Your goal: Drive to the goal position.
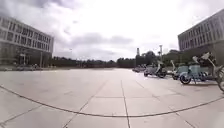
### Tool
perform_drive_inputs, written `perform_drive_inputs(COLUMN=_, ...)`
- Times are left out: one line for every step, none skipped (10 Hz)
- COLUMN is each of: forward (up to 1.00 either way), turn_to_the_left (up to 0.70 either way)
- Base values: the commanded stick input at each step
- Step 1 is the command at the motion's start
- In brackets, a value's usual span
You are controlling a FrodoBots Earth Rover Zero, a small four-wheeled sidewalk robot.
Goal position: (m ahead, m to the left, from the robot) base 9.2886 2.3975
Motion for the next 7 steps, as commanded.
perform_drive_inputs(forward=0.70, turn_to_the_left=0.00)
perform_drive_inputs(forward=0.70, turn_to_the_left=0.00)
perform_drive_inputs(forward=0.70, turn_to_the_left=0.00)
perform_drive_inputs(forward=0.70, turn_to_the_left=0.00)
perform_drive_inputs(forward=0.70, turn_to_the_left=0.00)
perform_drive_inputs(forward=0.70, turn_to_the_left=0.00)
perform_drive_inputs(forward=0.70, turn_to_the_left=0.00)
